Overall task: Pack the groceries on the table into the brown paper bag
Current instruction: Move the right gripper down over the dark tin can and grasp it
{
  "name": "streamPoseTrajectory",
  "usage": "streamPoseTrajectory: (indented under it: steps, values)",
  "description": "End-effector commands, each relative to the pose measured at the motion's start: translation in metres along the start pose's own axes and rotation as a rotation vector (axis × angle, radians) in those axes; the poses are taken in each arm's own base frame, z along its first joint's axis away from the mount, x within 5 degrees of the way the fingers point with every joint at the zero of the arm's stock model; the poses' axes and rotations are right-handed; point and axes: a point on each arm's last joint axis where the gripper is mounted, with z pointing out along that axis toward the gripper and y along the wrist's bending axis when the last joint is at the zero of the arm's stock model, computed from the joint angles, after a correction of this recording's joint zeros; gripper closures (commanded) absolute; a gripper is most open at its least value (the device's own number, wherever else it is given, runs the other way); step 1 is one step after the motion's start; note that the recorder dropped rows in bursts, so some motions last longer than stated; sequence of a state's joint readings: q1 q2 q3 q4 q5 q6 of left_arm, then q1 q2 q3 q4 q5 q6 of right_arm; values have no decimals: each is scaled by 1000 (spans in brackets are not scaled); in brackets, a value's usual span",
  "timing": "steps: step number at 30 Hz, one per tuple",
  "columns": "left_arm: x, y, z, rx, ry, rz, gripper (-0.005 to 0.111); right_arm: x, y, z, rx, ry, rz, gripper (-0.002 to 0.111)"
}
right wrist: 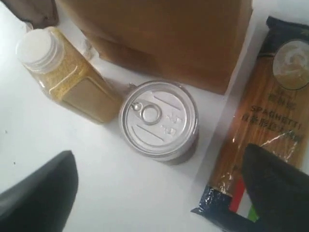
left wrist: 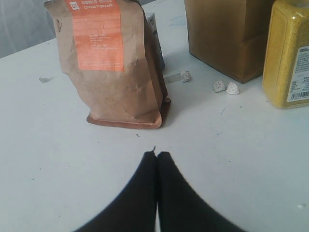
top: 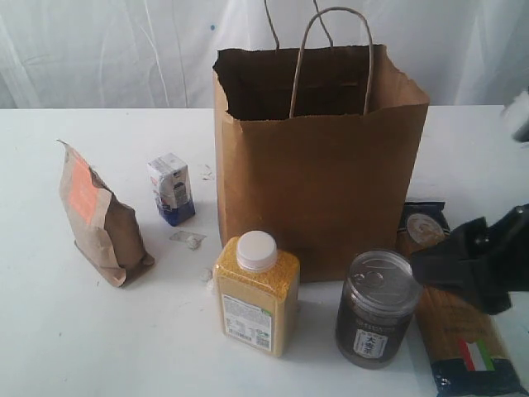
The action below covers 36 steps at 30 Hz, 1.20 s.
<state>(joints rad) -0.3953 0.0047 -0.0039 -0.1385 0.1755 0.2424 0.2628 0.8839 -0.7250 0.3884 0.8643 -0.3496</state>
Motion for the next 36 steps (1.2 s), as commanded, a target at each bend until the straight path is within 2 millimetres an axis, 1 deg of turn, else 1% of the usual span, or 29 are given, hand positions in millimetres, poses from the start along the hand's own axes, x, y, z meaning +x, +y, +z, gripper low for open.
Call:
streamPoseTrajectory:
  steps: [1, 4, 7, 12, 20, 25, 36]
  values:
    - [1, 0, 0, -2, -1, -7, 107, -8, -1, 31, -24, 65, -41, 23]
    - [1, 0, 0, -2, -1, -7, 107, -10, 2, 53, -47, 127, -85, 23]
    - [1, 0, 0, -2, -1, -7, 107, -13, 4, 64, -51, 150, -114, 23]
    - [1, 0, 0, -2, -1, -7, 107, -21, 8, 73, -44, 178, -204, 21]
    - [1, 0, 0, -2, -1, -7, 107, -23, 4, 86, -15, 198, -267, 21]
    - [1, 0, 0, -2, -1, -7, 107, -22, 1, 95, -7, 221, -272, 21]
    - [1, 0, 0, -2, -1, -7, 107, -19, -5, 122, -5, 280, -267, 21]
